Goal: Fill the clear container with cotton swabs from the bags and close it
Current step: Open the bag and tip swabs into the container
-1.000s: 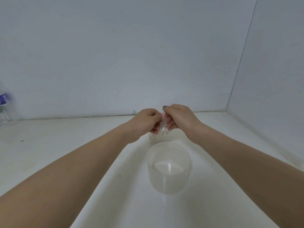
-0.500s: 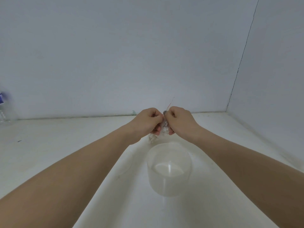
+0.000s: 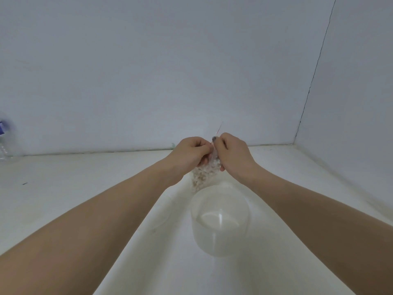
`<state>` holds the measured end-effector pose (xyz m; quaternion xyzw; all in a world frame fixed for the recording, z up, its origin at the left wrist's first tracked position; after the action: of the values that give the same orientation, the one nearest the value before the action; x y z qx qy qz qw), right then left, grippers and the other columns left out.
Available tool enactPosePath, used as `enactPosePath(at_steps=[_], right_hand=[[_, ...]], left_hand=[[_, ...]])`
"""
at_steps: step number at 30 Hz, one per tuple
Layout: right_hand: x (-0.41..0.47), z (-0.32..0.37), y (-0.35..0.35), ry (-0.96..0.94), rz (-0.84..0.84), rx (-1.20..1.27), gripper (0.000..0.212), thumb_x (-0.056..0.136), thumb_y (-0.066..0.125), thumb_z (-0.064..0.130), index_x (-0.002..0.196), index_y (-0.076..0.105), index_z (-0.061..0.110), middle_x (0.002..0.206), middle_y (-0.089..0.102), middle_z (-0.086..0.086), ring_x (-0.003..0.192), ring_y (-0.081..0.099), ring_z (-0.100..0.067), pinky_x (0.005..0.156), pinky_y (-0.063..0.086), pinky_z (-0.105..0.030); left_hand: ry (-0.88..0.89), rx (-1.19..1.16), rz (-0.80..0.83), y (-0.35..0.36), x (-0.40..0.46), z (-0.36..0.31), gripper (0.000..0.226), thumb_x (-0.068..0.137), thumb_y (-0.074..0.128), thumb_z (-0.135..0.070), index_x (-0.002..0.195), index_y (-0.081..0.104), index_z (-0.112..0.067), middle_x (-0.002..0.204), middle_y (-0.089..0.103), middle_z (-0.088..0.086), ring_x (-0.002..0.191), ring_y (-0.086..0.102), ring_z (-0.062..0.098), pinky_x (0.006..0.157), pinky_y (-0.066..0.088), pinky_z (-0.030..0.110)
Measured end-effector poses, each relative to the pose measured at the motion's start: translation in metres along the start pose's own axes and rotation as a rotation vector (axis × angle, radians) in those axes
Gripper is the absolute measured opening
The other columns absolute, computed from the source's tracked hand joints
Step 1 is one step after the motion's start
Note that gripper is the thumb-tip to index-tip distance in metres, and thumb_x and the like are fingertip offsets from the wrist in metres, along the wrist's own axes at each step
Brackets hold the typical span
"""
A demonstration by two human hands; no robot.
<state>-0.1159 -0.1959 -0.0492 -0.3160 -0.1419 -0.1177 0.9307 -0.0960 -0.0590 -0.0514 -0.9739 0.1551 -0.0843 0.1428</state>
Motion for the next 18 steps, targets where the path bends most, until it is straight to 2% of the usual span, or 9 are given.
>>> enactPosePath(at_steps=[4,8,13,16,18], right_hand=[[0.0,-0.006,-0.005,0.014,0.036,-0.082,0.039,0.106,0.039,0.035,0.073,0.036,0.015,0.066,0.046,0.002,0.06,0.072,-0.024,0.044,0.031,-0.02],[-0.001,-0.015,-0.01,0.045,0.058,-0.088,0.039,0.103,0.043,0.038,0.073,0.036,0.014,0.067,0.043,0.0,0.053,0.072,-0.017,0.049,0.028,-0.028],[0.006,-0.006,-0.008,0.132,0.038,-0.072,0.039,0.092,0.054,0.051,0.082,0.042,0.015,0.085,0.058,-0.001,0.051,0.071,-0.021,0.054,0.044,-0.031],[0.011,-0.003,-0.007,0.074,0.036,-0.204,0.034,0.1,0.044,0.038,0.077,0.042,0.013,0.085,0.063,-0.009,0.05,0.07,-0.026,0.055,0.051,-0.035],[0.013,-0.005,-0.011,0.023,0.023,-0.359,0.036,0.102,0.037,0.033,0.075,0.043,0.011,0.083,0.064,-0.014,0.059,0.071,-0.032,0.062,0.054,-0.039]], left_hand=[[-0.044,-0.037,-0.105,-0.009,0.003,-0.004,0.018,0.099,0.048,-0.006,0.082,0.053,-0.011,0.065,0.06,0.005,0.058,0.053,0.017,0.059,0.049,0.022],[-0.033,-0.004,-0.19,-0.02,0.006,-0.007,0.014,0.101,0.044,-0.009,0.089,0.052,-0.011,0.071,0.061,0.0,0.056,0.058,0.011,0.066,0.052,0.028],[0.024,0.06,-0.142,-0.014,0.006,-0.014,0.012,0.099,0.045,-0.011,0.09,0.053,-0.009,0.066,0.063,0.002,0.065,0.058,0.018,0.075,0.055,0.037],[0.025,0.1,-0.169,-0.014,0.004,-0.017,0.011,0.098,0.045,-0.012,0.09,0.053,-0.009,0.072,0.064,0.004,0.065,0.059,0.02,0.081,0.059,0.042],[0.018,0.115,-0.225,-0.02,0.003,-0.018,0.01,0.099,0.043,-0.014,0.092,0.051,-0.011,0.084,0.064,0.009,0.06,0.062,0.015,0.075,0.059,0.037]])
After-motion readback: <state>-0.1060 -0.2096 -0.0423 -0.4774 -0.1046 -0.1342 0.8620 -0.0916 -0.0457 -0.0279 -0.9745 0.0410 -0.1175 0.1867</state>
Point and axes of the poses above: each hand's wrist, its own x-axis towards the middle knuckle, its own y-axis out of the palm, z = x × y, the point moved 4 cm from there along x, towards the middle knuckle
